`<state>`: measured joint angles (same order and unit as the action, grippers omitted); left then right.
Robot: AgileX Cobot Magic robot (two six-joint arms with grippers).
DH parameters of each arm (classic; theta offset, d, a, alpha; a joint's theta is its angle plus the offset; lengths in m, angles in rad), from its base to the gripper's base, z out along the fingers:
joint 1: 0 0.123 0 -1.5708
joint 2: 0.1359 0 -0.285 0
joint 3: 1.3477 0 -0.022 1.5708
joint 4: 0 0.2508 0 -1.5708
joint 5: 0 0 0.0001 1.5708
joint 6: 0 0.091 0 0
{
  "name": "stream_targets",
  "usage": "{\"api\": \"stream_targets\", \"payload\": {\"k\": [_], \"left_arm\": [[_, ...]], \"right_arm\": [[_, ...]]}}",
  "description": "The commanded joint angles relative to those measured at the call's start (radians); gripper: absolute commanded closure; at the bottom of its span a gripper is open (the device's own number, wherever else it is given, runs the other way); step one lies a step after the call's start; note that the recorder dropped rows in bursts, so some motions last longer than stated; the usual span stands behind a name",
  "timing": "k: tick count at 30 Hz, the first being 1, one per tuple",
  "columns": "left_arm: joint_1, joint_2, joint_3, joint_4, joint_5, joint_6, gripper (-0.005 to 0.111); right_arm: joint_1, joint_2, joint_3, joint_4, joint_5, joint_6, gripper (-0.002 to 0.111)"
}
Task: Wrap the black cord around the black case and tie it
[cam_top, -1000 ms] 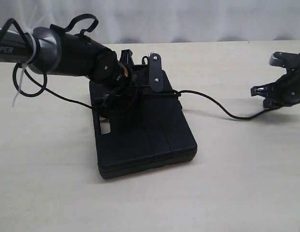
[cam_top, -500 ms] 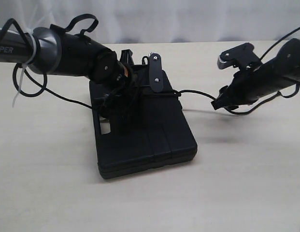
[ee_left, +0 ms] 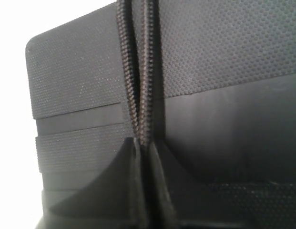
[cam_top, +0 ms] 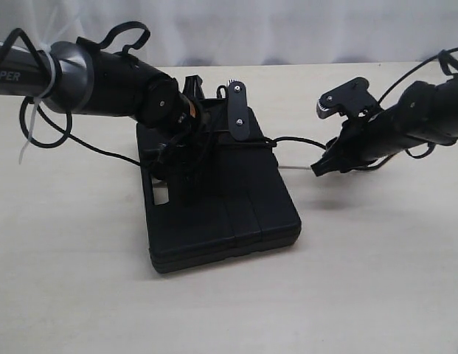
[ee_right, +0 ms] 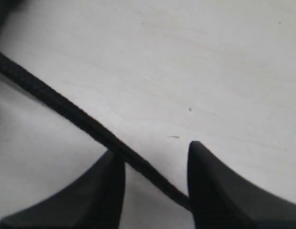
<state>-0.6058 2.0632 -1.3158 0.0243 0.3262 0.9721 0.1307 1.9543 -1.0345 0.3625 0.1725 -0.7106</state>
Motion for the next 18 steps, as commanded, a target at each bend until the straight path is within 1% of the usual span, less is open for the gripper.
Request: {"api": "stream_targets", "payload": {"k": [1, 2, 9, 13, 18], "left_arm": [[0.006, 0.014, 0.017, -0.017, 0.038, -0.005, 0.107], [0.006, 0.014, 0.017, -0.017, 0.038, -0.005, 0.107], [0.006, 0.014, 0.017, -0.017, 0.040, -0.005, 0.107], [0.006, 0.014, 0.017, -0.017, 0.062, -0.003, 0.107], [0.006, 0.014, 0.017, -0.017, 0.094, 0.016, 0.107]], "right_arm": [[-0.002, 0.020, 0.005, -0.010, -0.057, -0.011, 0.101], [-0.002, 0.020, 0.005, -0.012, -0.059, -0.011, 0.104], [-0.017, 0.020, 0.011, -0.012, -0.069, -0.026, 0.104], [-0.064, 0.020, 0.035, -0.012, -0.095, -0.023, 0.104], [-0.120, 0.020, 0.037, -0.012, -0.093, 0.028, 0.104]]}}
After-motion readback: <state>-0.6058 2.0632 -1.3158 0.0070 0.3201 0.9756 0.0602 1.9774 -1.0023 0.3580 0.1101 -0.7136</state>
